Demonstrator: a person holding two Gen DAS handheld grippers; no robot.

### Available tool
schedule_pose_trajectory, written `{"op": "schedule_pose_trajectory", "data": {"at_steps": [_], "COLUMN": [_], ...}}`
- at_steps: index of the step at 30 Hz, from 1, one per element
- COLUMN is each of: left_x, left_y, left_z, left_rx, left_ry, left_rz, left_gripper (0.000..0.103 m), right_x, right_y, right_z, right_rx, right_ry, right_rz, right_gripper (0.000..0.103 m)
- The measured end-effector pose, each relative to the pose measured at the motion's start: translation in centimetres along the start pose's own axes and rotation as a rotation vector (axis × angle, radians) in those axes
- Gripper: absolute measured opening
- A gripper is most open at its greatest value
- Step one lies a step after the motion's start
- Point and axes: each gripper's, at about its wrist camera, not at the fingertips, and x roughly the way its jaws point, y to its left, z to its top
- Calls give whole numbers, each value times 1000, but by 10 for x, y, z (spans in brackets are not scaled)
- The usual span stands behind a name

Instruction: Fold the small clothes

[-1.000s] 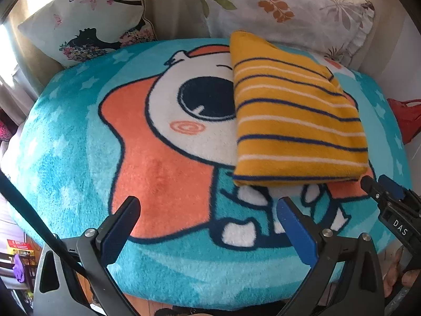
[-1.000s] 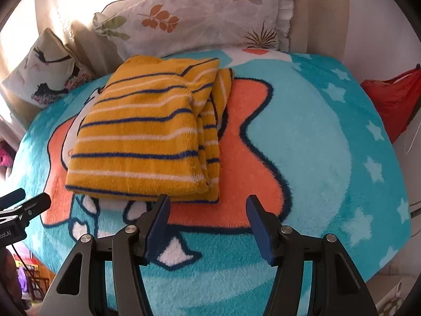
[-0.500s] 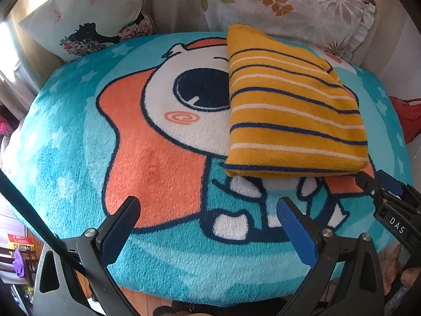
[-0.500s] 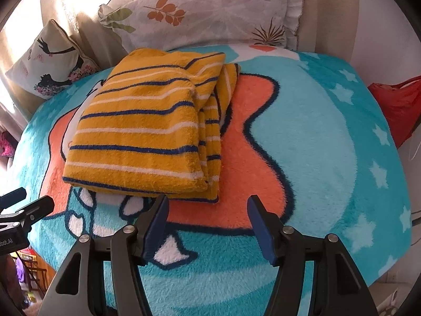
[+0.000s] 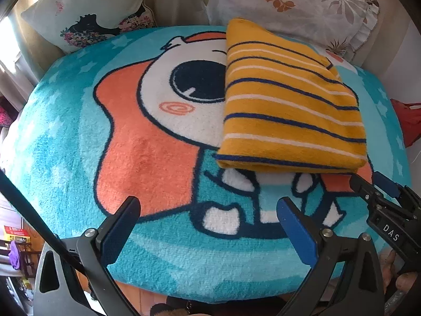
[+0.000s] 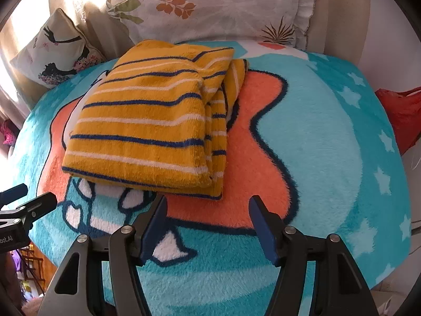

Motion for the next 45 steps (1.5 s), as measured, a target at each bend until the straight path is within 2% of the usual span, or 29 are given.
{"op": "schedule_pose_trajectory", "data": {"at_steps": [7, 18, 26, 45], "left_x": [-1, -1, -8, -13], "left_y": [-12, -24, -25, -3], "left_z": [-3, -7, -8, 0], "left_rx": [8, 25, 9, 0], "left_ry": [6, 15, -15, -34], "left_rz": [-13, 9, -41, -43], "left_gripper": [103, 103, 103, 103], "right_x": [-4, -12, -16, -18], "right_y": [-11, -25, -28, 0], "right_z": [-5, -13, -15, -8], "right_rx": [2, 18, 1, -30], "right_ry": [-2, -12, -13, -25], "right_rz": [-14, -28, -44, -51], "right_gripper": [71, 72, 73, 74]}}
